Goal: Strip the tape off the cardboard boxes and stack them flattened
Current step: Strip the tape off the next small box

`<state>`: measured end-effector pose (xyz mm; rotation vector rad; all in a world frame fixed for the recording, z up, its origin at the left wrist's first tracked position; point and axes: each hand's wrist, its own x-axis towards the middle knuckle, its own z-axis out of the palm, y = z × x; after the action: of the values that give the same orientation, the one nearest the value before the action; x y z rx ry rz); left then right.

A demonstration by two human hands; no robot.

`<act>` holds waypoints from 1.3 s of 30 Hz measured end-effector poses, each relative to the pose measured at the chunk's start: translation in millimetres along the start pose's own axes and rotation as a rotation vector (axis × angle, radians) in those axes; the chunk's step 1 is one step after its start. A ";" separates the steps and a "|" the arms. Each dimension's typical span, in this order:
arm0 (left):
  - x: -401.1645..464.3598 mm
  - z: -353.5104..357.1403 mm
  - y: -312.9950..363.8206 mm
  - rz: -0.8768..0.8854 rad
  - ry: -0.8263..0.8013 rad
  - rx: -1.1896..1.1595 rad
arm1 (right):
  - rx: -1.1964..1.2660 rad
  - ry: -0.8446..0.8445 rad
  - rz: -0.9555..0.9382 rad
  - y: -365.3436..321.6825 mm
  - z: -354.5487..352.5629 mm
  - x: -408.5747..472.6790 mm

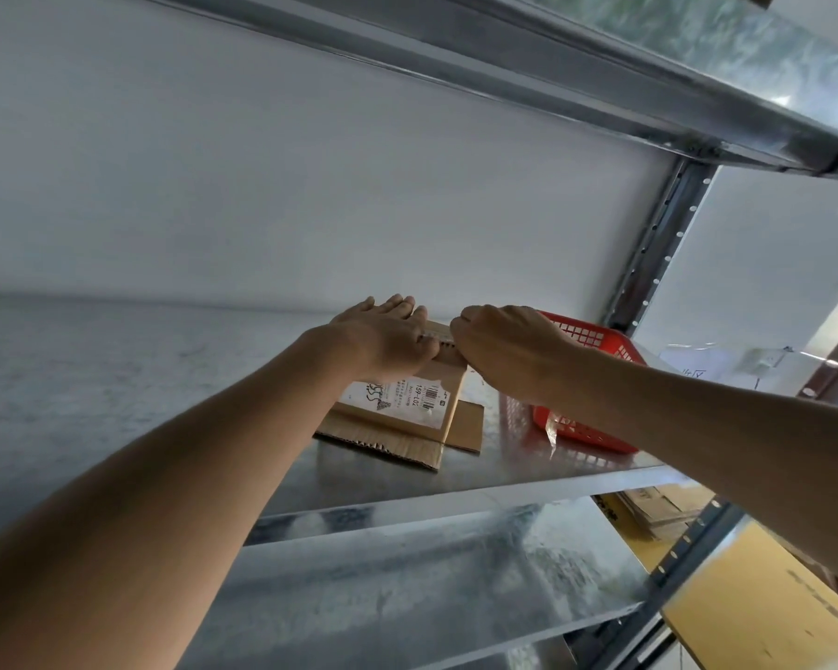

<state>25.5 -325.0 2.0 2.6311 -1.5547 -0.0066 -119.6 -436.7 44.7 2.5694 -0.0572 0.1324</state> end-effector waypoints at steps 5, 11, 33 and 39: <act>-2.3 -2.9 0.2 0.016 0.001 0.010 | 0.113 0.084 -0.017 15.9 4.6 5.6; -3.6 -3.8 1.4 0.018 -0.011 0.023 | 0.310 0.028 -0.101 43.1 2.5 16.8; 1.2 -6.0 -8.2 0.073 -0.029 0.030 | 1.135 0.168 0.350 33.3 50.7 -9.5; -0.7 -5.9 -7.8 0.074 -0.021 0.011 | 0.831 0.223 0.199 33.6 47.5 -7.7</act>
<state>32.2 -320.1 7.3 2.5880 -1.6631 -0.0206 -125.6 -490.5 22.1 3.3456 -0.2109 0.6327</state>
